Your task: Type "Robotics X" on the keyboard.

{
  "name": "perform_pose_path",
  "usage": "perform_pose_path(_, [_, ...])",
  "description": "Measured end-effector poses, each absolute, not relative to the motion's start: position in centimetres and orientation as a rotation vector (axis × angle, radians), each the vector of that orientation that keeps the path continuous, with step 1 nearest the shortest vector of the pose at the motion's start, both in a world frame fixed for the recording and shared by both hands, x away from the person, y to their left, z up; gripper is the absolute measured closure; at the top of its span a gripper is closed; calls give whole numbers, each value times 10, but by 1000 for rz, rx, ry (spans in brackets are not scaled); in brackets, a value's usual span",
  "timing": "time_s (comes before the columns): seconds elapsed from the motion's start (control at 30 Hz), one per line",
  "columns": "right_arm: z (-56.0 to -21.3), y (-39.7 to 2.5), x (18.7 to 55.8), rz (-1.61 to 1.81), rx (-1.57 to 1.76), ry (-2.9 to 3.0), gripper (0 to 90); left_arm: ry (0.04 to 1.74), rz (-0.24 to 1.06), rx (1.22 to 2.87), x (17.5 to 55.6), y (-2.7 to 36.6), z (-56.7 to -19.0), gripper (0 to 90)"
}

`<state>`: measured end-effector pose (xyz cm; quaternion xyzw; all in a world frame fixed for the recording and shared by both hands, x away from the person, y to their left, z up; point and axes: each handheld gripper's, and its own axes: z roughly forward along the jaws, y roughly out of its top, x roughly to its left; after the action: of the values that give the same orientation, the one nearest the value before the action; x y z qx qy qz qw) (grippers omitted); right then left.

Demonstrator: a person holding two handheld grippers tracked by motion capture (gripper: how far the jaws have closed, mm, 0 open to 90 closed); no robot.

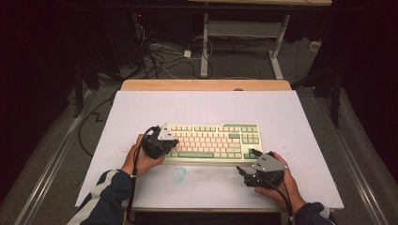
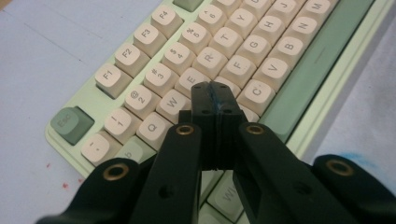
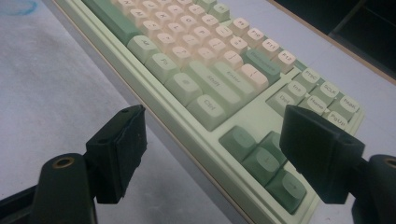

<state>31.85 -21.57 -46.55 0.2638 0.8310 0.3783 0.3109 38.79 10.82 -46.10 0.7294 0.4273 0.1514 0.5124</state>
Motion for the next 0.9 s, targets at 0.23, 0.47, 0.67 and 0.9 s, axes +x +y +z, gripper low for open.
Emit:
perform_pose_path(0.23, [-466,-216,319,999,693,2200,235,1022,361,1773,393,102,-464,868])
perform_pose_path(0.47, [-466,-216,318,994,690,2204,237,1038,371,1771,395,104,-465,868])
perform_pose_path(0.67, [-466,-216,318,984,683,2210,238,1039,374,1781,393,102,-467,868])
perform_pose_path(0.9, [-465,-217,318,990,687,2200,238,1008,388,1754,388,103,-461,864])
